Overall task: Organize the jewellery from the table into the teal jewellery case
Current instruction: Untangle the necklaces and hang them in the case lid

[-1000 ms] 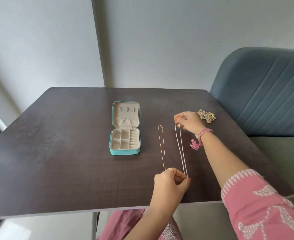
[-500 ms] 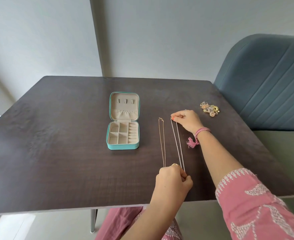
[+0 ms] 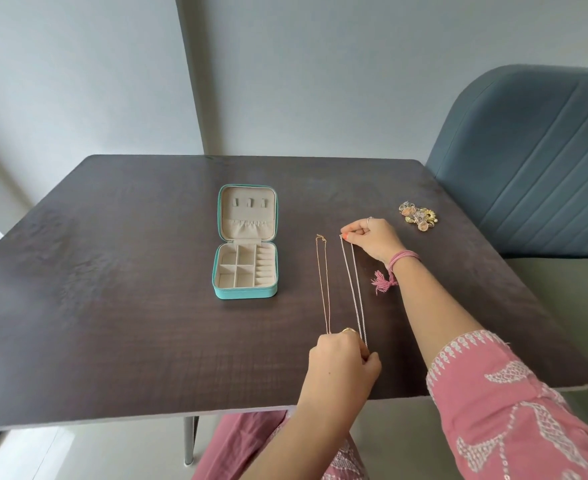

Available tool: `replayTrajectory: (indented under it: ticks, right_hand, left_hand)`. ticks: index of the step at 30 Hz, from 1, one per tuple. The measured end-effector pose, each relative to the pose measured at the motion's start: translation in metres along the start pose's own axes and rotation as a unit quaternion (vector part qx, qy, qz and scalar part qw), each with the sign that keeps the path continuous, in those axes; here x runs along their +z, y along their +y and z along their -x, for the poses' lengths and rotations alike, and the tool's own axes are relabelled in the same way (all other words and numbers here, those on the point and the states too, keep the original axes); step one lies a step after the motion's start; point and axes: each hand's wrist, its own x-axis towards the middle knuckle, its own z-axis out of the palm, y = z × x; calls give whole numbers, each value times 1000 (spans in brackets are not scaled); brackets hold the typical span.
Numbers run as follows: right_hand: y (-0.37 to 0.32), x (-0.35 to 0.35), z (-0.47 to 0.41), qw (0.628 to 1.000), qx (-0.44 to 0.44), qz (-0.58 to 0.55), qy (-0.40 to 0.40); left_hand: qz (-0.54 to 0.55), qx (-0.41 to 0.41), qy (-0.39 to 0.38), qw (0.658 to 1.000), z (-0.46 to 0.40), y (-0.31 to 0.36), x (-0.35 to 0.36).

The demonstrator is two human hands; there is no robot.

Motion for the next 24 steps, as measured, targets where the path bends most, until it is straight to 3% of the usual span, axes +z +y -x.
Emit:
replayTrajectory:
  ticks: [6, 11, 24]
  right_hand:
    - [1, 0, -1, 1000, 5, -3, -3]
    - [2, -4, 1, 1000, 6, -15, -9]
    - [0, -6, 5, 994, 39, -101, 6]
  left_hand:
    - [19, 11, 0, 1000, 2, -1, -4]
    - [141, -13, -23, 990, 5, -5, -16]
    - [237, -23, 153, 959, -8, -39, -82]
